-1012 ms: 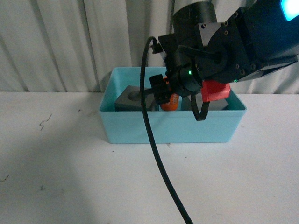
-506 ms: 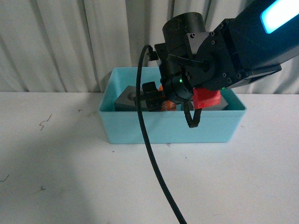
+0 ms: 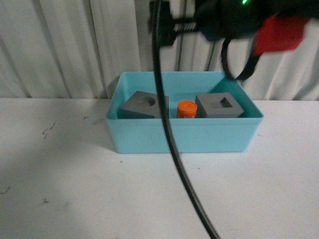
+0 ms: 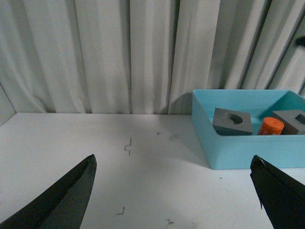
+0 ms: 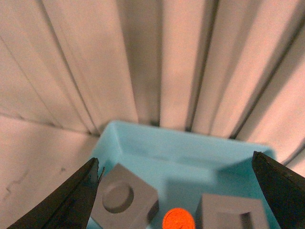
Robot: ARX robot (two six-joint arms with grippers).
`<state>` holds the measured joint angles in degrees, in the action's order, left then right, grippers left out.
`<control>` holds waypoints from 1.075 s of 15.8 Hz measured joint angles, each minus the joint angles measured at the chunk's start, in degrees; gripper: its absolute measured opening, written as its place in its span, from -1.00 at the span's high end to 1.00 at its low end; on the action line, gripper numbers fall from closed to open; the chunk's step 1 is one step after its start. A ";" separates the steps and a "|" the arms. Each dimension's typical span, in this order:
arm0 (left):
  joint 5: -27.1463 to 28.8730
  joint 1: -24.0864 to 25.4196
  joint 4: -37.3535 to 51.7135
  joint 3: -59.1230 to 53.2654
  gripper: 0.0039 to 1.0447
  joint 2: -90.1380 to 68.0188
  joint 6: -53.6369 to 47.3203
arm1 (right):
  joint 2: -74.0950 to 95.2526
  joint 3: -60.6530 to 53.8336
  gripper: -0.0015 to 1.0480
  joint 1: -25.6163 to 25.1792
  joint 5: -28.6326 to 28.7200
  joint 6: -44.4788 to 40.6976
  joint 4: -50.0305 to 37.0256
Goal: Place gray and orange parts in blue box
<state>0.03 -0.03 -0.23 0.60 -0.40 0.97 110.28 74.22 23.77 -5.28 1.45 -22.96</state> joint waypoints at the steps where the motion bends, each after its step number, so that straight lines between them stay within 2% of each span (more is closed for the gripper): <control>1: 0.00 0.00 0.02 0.00 -0.88 0.00 0.00 | -10.12 -6.78 -0.87 -1.53 0.17 -0.24 -1.92; 4: -0.02 0.00 0.00 0.00 -0.88 0.00 0.00 | -34.05 -29.79 -0.87 -6.34 -5.90 1.05 6.34; 5: -0.02 0.00 0.00 0.00 -0.88 0.00 0.00 | -42.82 -38.73 -0.87 -5.99 -9.05 3.58 13.51; 7: 0.00 0.00 0.00 0.00 -0.88 0.00 0.00 | -61.09 -49.64 -0.87 0.09 -14.32 11.47 29.18; 9: -0.02 0.00 0.00 0.00 -0.88 0.00 0.00 | -73.53 -54.05 -0.87 11.72 -22.49 23.63 45.05; 10: -0.07 0.00 0.02 0.00 -0.88 0.00 0.00 | -73.55 -54.47 -0.87 16.63 -25.29 27.67 45.35; 11: -0.22 0.00 0.02 0.00 -0.88 0.00 -0.02 | -76.67 -61.09 -0.69 17.97 -29.77 24.26 27.34; 12: 0.31 0.00 -0.09 0.00 -0.88 0.00 0.02 | -86.25 -68.48 -0.44 16.74 -33.79 16.63 16.76; 13: 0.13 0.02 0.02 0.00 -0.88 0.00 0.00 | -93.66 -71.17 -0.20 12.79 -31.12 9.09 12.90; 15: -0.02 0.02 -0.02 0.00 -0.88 0.00 0.00 | -100.78 -71.19 0.25 4.55 -23.71 2.16 16.81; 17: -0.02 0.02 0.00 0.00 -0.88 0.00 0.00 | -104.35 -71.58 0.71 -2.43 -16.37 -0.04 19.63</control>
<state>0.01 -0.01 -0.23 0.60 -0.40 0.97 5.93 2.63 21.34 -21.65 1.41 -3.33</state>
